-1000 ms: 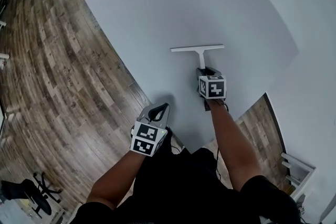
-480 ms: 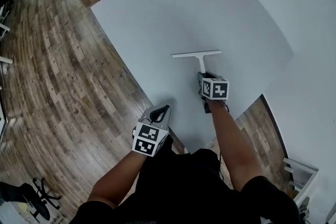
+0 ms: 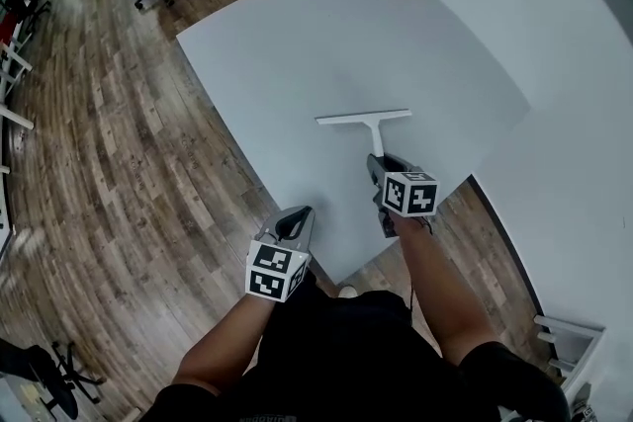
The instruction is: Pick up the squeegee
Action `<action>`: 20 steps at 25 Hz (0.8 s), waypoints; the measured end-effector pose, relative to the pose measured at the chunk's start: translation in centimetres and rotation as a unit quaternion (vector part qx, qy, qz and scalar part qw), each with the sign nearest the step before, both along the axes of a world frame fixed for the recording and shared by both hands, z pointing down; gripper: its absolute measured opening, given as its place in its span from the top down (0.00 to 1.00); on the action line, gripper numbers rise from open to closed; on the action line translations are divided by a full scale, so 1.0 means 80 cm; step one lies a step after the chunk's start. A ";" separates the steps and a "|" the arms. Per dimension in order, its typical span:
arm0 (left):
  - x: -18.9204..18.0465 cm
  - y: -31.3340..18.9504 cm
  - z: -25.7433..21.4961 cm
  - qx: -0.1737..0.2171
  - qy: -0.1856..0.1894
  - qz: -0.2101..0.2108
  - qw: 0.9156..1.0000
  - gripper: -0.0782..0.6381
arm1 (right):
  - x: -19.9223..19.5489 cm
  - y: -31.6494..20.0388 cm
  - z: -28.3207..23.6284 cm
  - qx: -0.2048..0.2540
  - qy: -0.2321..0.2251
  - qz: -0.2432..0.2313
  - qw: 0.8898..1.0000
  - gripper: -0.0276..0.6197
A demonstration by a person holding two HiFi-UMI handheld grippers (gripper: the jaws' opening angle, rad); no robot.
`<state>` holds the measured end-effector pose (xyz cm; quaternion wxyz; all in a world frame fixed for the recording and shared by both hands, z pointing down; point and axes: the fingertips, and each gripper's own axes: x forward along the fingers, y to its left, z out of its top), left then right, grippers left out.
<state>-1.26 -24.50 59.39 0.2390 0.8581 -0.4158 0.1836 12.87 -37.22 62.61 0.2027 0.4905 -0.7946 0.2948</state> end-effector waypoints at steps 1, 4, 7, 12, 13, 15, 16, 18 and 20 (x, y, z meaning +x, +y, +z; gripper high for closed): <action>0.006 0.006 -0.003 0.004 0.001 -0.002 1.000 0.88 | 0.003 0.012 -0.011 0.006 -0.005 -0.004 1.000 0.80; 0.028 0.025 -0.019 0.018 0.007 -0.010 1.000 0.88 | 0.016 0.052 -0.041 0.024 -0.026 -0.017 0.999 0.80; 0.051 0.045 -0.041 0.036 0.014 -0.019 0.999 0.88 | 0.033 0.095 -0.066 0.042 -0.045 -0.034 0.998 0.80; 0.073 0.084 -0.065 0.053 0.020 -0.036 0.998 0.88 | 0.060 0.164 -0.100 0.068 -0.056 -0.065 0.994 0.80; 0.077 0.091 -0.069 0.055 0.021 -0.040 0.997 0.88 | 0.067 0.178 -0.106 0.071 -0.057 -0.071 0.993 0.80; 0.085 0.104 -0.076 0.057 0.022 -0.049 0.997 0.88 | 0.081 0.203 -0.115 0.076 -0.062 -0.078 0.992 0.80; 0.088 0.109 -0.078 0.058 0.022 -0.053 0.997 0.88 | 0.089 0.215 -0.118 0.077 -0.066 -0.079 0.992 0.80; 0.096 0.121 -0.084 0.061 0.022 -0.058 0.996 0.88 | 0.103 0.237 -0.120 0.077 -0.073 -0.080 0.991 0.80; 0.104 0.133 -0.092 0.065 0.019 -0.060 0.996 0.88 | 0.115 0.255 -0.121 0.077 -0.081 -0.080 0.991 0.80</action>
